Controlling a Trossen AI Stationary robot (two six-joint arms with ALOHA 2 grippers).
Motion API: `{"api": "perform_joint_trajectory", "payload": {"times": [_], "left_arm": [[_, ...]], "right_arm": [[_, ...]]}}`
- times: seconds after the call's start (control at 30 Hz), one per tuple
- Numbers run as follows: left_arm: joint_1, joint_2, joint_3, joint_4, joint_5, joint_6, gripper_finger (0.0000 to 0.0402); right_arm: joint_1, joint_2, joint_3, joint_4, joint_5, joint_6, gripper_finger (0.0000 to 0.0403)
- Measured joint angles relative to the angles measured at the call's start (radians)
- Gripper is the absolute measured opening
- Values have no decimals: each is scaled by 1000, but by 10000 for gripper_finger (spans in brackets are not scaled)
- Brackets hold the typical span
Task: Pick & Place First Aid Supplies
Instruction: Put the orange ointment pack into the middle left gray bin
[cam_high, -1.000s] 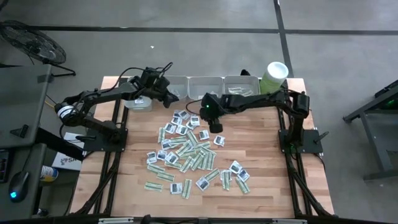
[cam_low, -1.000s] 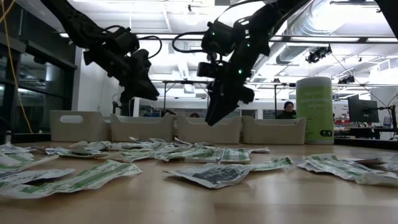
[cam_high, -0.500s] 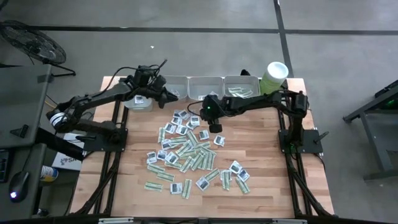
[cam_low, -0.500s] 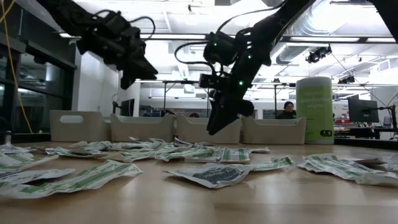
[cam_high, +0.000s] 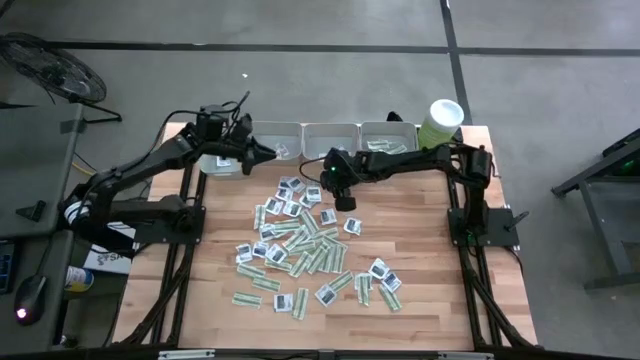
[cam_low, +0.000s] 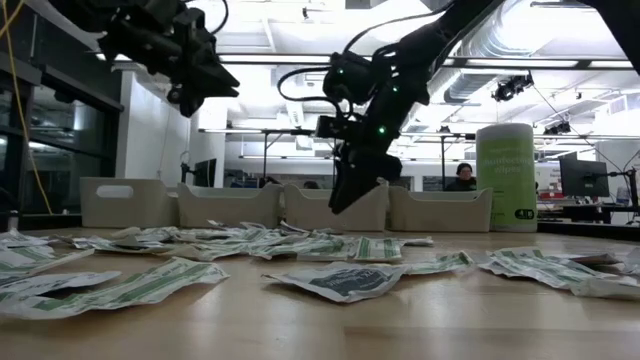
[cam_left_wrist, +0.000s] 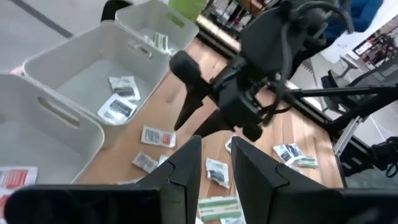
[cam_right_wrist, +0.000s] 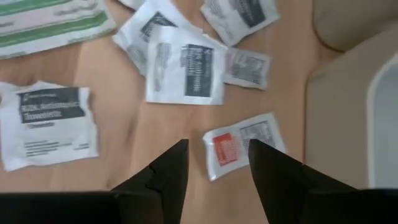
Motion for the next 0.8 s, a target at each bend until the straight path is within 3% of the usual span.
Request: {"api": "perform_joint_trajectory", "payload": {"times": [0.3,0.8], "left_arm": [[0,-57,0,-30,-2,-23,88],[0,-85,0,-111,-9,-25,88]], "right_arm": [[-9,99,139,-184,-14,-32,160],[-15,134,164,-190,-44,-108,156]]}}
